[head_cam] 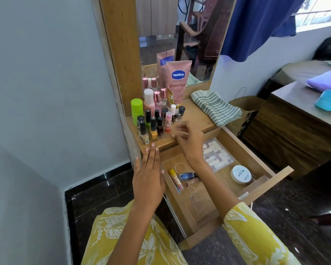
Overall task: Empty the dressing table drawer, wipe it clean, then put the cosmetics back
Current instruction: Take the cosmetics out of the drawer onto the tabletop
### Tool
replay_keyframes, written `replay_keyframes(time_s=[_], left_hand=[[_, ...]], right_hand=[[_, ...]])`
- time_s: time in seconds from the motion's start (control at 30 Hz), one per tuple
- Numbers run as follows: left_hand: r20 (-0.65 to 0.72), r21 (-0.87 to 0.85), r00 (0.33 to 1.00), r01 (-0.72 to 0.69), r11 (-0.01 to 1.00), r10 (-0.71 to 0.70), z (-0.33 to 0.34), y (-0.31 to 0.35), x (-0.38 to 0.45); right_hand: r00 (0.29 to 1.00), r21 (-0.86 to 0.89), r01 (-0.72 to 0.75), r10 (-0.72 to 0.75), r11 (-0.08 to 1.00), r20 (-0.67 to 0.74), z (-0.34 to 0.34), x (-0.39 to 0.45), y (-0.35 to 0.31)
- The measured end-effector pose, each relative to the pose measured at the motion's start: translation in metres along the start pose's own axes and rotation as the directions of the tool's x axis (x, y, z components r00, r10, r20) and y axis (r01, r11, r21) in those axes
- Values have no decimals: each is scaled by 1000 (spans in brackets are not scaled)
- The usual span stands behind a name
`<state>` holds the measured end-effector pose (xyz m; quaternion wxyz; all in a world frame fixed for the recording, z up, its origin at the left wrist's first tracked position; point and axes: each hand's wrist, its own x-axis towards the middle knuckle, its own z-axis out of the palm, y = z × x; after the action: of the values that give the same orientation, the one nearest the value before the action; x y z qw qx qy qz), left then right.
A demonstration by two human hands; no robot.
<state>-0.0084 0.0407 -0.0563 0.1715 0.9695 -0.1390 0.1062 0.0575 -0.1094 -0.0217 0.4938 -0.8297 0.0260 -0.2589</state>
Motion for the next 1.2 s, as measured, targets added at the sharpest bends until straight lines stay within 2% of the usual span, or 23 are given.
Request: replay_keyframes(time_s=[0.07,0.13,0.2,0.27,0.3,0.37,0.63,0.73,0.8,0.9,1.0,1.07,1.13,1.2], left_hand=[[1,4,1000,-6,1000,6,0,0,0],[9,16,1000,-10,1000,10,0,-1,-1],[5,26,1000,-16,1000,16,0,-1,-1],[13,24,1000,-13,1000,13,1,-1,-1],[12,22,1000,-10,1000,10,1,0,-2],[11,23,1000,-4,1000,3,-1,1,-2],[16,34,1000,-2,999,1,-3,2,-2],[23,37,1000,4,999,-5,-4,3,-2],[30,32,1000,3,999,-4,-4,3,-2],[25,38,1000,-2,999,1,-7,4,-2],[20,23,1000,2,1000,-2,-10,5,-3],[29,34,1000,2,999,-3,-11,5,-3],[35,48,999,9,999,-11,-11,6,-3],[33,28,999,15,999,-16,-9,6,-3]], right_hand=[[994,-116,113,-110,987,25,-19,-9,7],[962,-203,213,-169,956,214,-37,-18,14],[868,-354,239,-35,904,496,-49,-23,23],[733,-572,309,192,760,652,-52,-27,35],[690,-626,351,260,697,676,-51,-29,40],[646,-657,398,313,641,696,-47,-33,46],[595,-638,549,283,540,752,-39,-39,44],[608,-637,550,264,540,749,-40,-40,43],[633,-641,483,268,596,726,-41,-39,40],[703,-624,311,268,717,659,-44,-32,29],[801,-535,209,170,819,574,-52,-20,8],[885,-469,142,101,872,454,-56,-10,-7],[960,-355,45,57,934,273,-56,1,-17],[987,-275,-7,51,962,153,-52,11,-20]])
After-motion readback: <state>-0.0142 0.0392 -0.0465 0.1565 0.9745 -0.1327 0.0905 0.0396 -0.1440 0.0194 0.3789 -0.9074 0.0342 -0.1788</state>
